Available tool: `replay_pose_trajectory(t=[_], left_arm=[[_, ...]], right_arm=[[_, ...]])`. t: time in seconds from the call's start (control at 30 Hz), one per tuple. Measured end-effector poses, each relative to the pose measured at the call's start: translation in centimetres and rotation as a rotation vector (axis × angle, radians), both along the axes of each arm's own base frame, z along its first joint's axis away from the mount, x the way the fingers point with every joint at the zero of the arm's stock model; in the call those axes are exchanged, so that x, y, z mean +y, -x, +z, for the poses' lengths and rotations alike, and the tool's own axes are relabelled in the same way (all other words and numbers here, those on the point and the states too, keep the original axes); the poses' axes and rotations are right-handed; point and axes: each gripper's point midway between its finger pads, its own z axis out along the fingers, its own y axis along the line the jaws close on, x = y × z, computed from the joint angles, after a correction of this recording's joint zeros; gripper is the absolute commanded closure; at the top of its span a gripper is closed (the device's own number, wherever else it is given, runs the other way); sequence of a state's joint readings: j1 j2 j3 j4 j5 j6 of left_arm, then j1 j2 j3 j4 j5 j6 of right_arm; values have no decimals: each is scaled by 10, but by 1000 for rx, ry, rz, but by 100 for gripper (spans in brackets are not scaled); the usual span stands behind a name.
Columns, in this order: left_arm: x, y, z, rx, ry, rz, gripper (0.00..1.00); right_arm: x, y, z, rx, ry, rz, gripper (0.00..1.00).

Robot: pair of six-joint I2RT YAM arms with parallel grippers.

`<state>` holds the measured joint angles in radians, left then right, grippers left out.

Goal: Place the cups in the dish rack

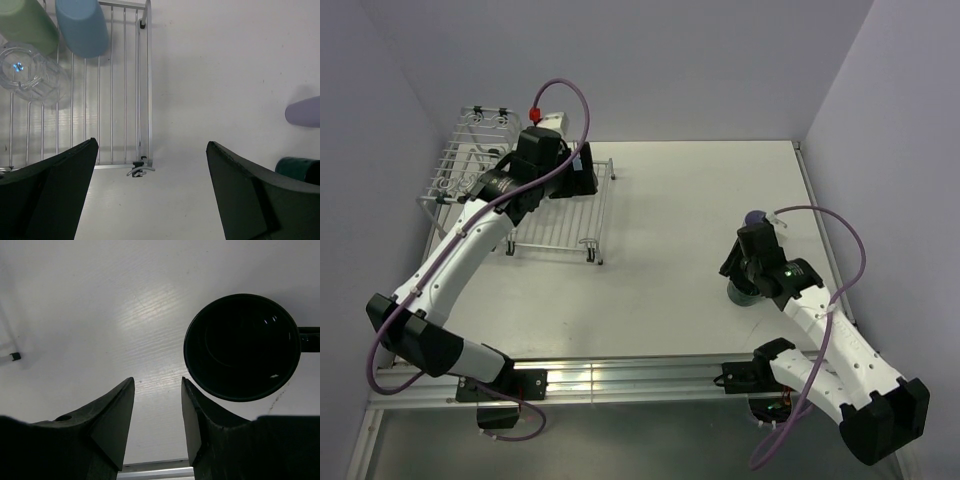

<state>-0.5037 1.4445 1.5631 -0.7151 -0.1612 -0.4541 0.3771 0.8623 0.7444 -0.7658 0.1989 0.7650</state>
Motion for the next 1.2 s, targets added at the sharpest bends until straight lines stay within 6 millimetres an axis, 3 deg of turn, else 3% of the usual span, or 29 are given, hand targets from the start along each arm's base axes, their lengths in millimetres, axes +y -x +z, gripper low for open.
replay_pose_trajectory(t=[0.43,0.77,0.87,0.97,1.2], left_arm=[[-2,4,-5,9,3,-10,2],[-3,4,-9,13,1,-14,2],[-3,4,-9,14,0,-14,2],[-3,4,-10,15,0,-14,2],[-3,5,-12,18,-2,-13,2]], right_arm=[[-19,2,-36,98,87,-122,49],[-21,-8,-59,162,143,-152,52],[-21,-11,-64,170,149,-155,67],[-20,-15,-65,156,154,-153,98],[-20,-16,-63,144,178,-81,100]])
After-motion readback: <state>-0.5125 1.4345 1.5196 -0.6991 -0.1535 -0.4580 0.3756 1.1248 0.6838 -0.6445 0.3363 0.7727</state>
